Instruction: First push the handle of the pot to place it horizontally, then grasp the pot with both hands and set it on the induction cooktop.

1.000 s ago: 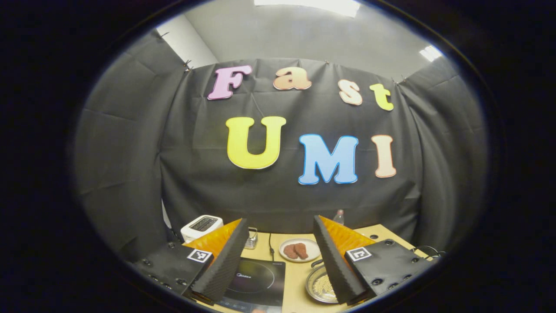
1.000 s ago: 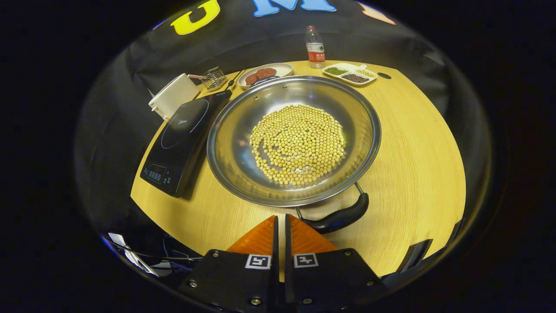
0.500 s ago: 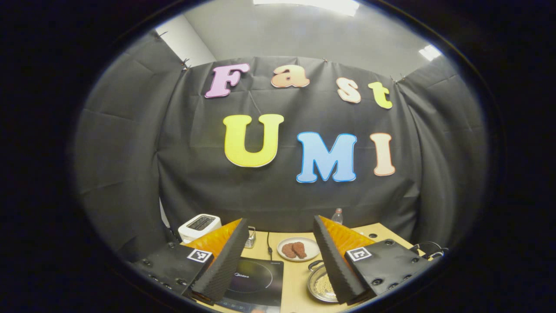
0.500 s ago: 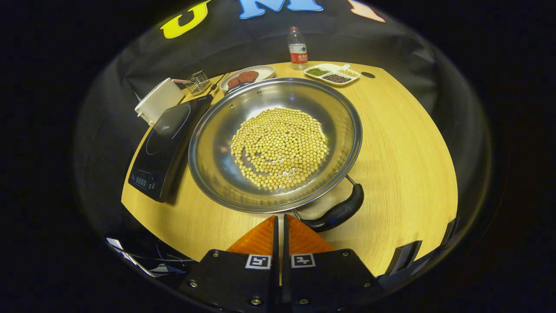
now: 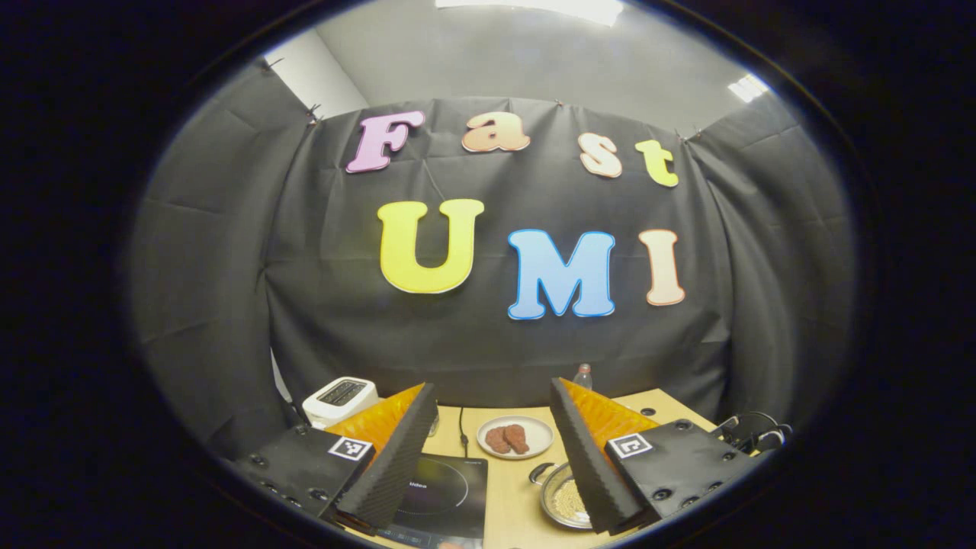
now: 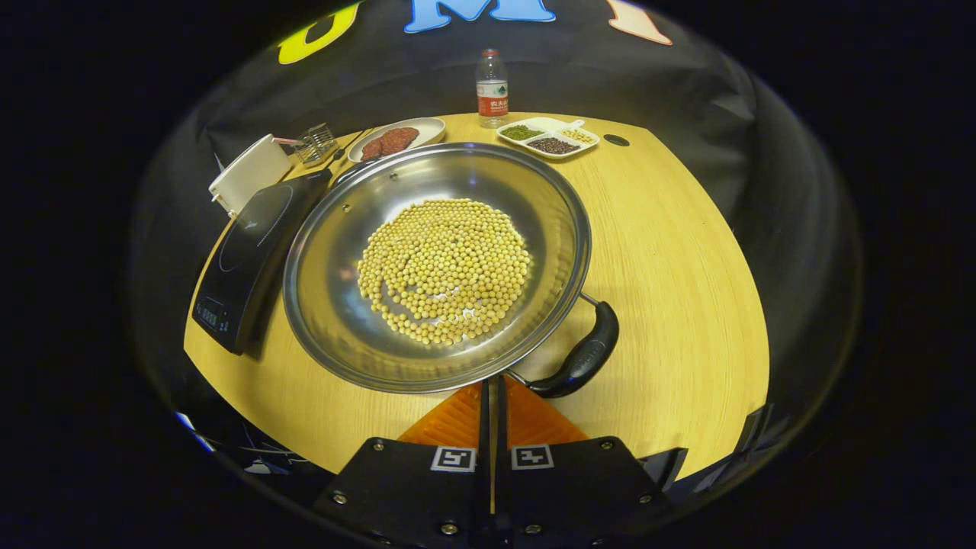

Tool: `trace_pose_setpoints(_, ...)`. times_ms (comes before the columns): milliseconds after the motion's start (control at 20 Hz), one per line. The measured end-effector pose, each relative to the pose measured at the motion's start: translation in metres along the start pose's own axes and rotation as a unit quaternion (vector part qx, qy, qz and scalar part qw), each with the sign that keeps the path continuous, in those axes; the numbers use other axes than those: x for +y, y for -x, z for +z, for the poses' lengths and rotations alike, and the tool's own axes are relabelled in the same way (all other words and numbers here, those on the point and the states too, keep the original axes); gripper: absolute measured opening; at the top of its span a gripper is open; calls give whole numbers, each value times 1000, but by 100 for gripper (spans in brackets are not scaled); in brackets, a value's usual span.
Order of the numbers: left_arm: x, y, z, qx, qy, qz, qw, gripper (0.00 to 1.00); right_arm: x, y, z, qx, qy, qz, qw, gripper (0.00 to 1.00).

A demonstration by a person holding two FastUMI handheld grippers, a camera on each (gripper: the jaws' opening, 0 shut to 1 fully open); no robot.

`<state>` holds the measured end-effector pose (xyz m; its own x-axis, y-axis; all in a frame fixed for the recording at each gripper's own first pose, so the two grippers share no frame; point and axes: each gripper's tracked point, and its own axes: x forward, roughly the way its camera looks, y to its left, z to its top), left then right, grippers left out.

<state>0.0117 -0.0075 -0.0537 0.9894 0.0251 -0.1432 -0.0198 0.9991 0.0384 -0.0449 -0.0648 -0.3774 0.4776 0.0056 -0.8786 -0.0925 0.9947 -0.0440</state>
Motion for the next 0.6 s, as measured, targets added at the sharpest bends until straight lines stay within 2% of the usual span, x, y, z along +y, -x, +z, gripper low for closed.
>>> trace_pose_setpoints(600, -24, 3, 0, 9, 2, 2, 1000, 97, -48, -12, 23, -13, 35, -35, 999, 3)
